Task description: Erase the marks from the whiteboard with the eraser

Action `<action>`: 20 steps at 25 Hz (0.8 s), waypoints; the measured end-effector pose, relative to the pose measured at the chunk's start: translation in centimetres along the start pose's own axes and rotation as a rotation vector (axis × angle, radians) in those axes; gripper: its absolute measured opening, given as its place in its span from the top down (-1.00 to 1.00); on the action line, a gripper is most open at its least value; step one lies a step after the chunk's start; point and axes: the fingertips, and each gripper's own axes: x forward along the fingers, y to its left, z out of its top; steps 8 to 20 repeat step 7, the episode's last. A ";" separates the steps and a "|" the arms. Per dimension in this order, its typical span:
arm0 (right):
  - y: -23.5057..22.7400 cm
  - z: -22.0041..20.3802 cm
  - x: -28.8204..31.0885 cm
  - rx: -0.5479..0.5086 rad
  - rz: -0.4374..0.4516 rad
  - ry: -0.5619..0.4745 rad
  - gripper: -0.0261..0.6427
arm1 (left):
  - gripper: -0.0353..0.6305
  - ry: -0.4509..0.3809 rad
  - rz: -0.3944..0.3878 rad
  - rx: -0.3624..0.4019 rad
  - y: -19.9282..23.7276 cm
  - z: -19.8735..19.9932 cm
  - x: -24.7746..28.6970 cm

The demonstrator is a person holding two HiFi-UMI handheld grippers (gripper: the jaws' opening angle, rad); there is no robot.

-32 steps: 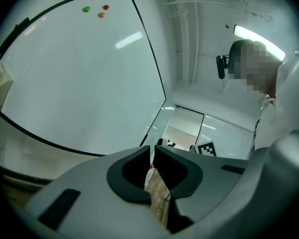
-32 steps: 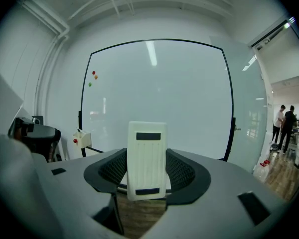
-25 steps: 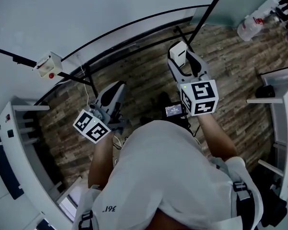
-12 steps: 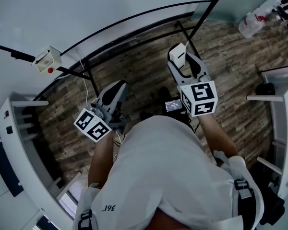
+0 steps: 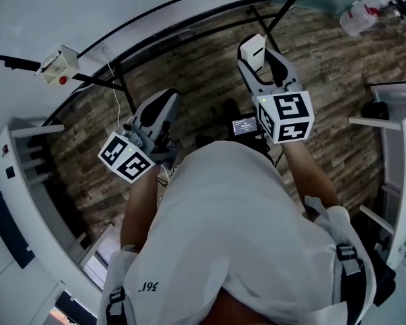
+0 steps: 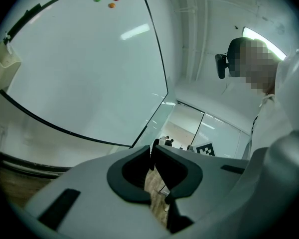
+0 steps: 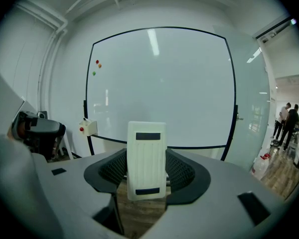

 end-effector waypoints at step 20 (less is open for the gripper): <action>-0.1 0.2 0.5 -0.012 -0.003 -0.003 0.15 | 0.79 0.005 -0.013 0.012 0.2 0.2 0.5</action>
